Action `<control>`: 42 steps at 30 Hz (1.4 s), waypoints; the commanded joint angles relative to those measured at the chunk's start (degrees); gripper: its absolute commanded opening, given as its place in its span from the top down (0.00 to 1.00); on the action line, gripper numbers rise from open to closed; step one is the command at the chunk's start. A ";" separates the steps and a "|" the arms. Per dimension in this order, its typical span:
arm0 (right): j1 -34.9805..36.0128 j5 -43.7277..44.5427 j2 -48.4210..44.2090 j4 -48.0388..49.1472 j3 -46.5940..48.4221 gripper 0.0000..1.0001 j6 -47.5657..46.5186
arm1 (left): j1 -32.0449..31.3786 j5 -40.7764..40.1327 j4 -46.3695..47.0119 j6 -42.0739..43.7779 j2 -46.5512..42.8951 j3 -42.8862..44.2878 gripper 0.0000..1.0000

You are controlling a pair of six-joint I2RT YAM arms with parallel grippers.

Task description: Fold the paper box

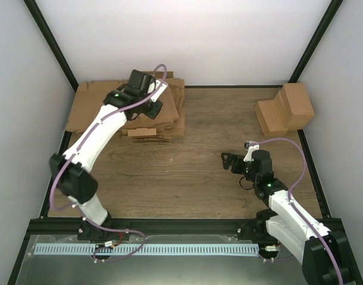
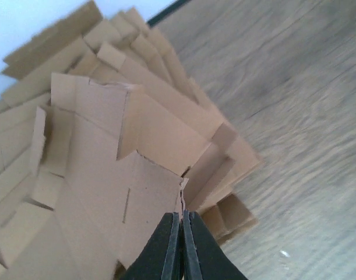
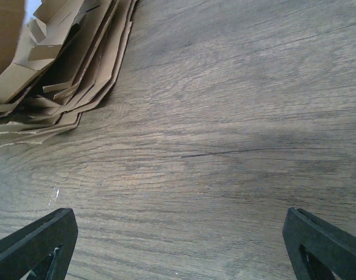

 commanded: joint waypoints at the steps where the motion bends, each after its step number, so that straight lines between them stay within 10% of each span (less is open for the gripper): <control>1: 0.66 0.18 -0.07 0.67 0.51 0.00 -0.65 | -0.71 9.44 2.89 -4.09 -9.41 -5.28 0.96; 6: 0.65 0.14 -0.22 0.37 0.59 0.00 -0.63 | -5.89 22.76 5.23 -10.82 -15.00 -16.53 0.96; 15: 0.59 2.06 -2.14 -4.19 1.96 0.00 0.33 | -32.86 17.77 18.01 -26.35 -22.73 -32.69 0.92; 20: 0.63 4.22 -0.03 -10.51 6.09 0.00 3.46 | -35.96 15.40 22.45 -31.74 -26.22 -37.68 0.05; 26: 0.61 2.40 2.49 -16.28 11.29 0.00 5.32 | -30.33 -2.94 15.17 -42.10 -33.20 -40.46 0.00; 33: 0.56 -3.74 5.64 -18.34 14.42 0.00 2.16 | -9.19 8.84 13.17 -50.54 -44.31 -53.17 0.00; 42: 0.63 -19.21 12.90 -19.92 13.56 0.00 6.22 | -1.01 10.67 14.16 -50.91 -44.57 -60.85 0.00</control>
